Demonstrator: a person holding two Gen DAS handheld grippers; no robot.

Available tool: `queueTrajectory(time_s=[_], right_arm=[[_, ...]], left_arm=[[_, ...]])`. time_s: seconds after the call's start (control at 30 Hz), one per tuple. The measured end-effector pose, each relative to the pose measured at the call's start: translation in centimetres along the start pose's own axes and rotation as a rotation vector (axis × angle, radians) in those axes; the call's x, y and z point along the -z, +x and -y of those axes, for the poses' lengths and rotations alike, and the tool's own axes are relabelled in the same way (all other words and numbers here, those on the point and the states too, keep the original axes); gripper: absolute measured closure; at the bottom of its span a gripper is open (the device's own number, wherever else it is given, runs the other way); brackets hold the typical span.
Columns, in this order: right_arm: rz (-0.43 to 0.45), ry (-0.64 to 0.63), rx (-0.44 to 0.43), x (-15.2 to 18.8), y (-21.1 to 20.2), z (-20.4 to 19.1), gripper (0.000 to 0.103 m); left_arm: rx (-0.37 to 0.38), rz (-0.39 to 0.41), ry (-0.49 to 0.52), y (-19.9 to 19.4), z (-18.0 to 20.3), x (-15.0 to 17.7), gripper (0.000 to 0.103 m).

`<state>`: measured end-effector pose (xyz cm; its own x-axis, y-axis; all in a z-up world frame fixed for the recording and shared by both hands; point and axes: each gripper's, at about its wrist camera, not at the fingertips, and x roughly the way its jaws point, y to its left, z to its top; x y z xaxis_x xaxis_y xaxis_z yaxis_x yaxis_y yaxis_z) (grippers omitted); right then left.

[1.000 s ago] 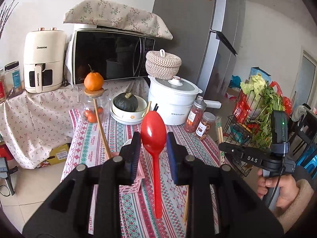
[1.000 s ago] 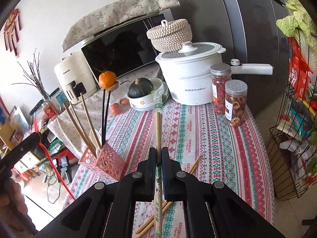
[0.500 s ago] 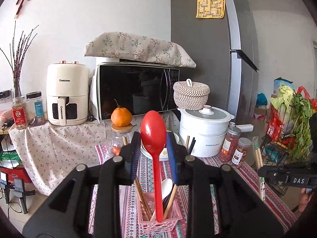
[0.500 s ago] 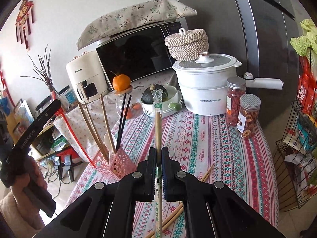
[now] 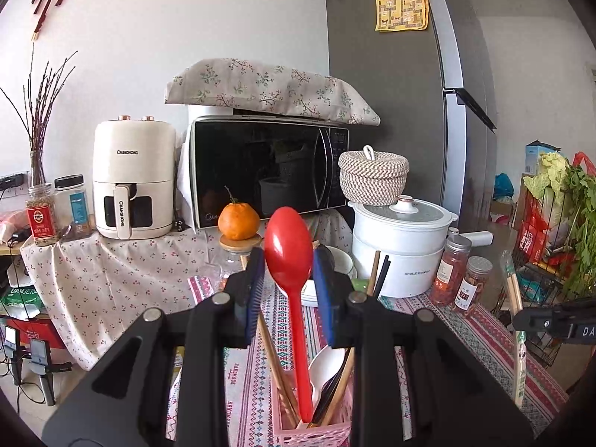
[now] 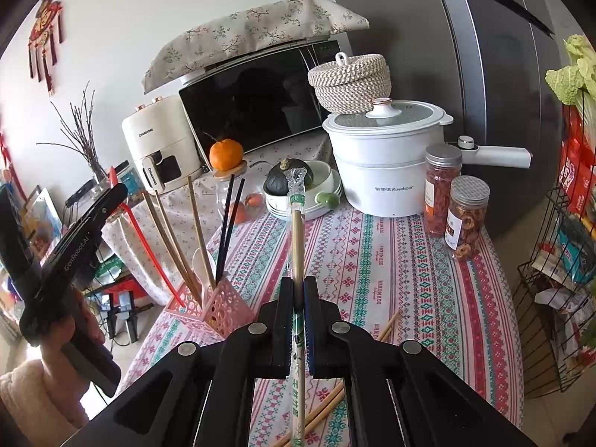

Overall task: Organize utensils
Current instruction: 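Lower the red spoon into the pink basket with the left tool while the right tool carries the chopstick upright, then lower the green-banded chopstick into the pink basket and open the right tool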

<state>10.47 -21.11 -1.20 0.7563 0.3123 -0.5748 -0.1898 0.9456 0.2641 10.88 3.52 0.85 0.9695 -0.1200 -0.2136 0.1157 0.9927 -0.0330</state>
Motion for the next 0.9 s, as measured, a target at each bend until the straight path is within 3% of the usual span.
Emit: queueTrajectory(time_s=[0.27,0.3,0.37,0.4,0.43,0.63,0.8,0.9], right_arm=[[0.016,0.003,-0.001,0.1,-0.1,-0.1,0.098],[0.018,0.007,-0.003,0.1,-0.1,-0.1,0.098],[0.024,0.012,-0.003,0.1,-0.1,-0.2,0.098],[0.028,0.014,-0.004,0.0,-0.1,-0.2,0.098],[0.034,0.016,-0.006,0.0,-0.1,-0.3,0.098],[0.099,0.028,-0.02,-0.6,-0.8,-1.2,0.098],[0.184,0.06,-0.046,-1.6,-1.4,-2.6,0.098],[0.226,0.103,-0.072,-2.5,-0.9,-3.9,0.098]], left_arm=[[0.025,-0.139,-0.046,2.0,-0.7,1.8,0.074],[0.033,-0.15,-0.054,2.1,-0.7,1.8,0.071],[0.052,-0.182,-0.068,2.3,-0.8,1.7,0.046],[0.056,-0.199,-0.076,2.3,-0.8,1.7,0.028],[0.058,-0.208,-0.086,2.1,-0.8,1.7,0.023],[0.037,-0.379,-0.144,1.1,-1.6,1.3,0.005],[0.008,-0.514,-0.194,-0.9,-2.9,1.1,0.003],[0.005,-0.538,-0.197,-2.4,-3.7,1.6,0.001]])
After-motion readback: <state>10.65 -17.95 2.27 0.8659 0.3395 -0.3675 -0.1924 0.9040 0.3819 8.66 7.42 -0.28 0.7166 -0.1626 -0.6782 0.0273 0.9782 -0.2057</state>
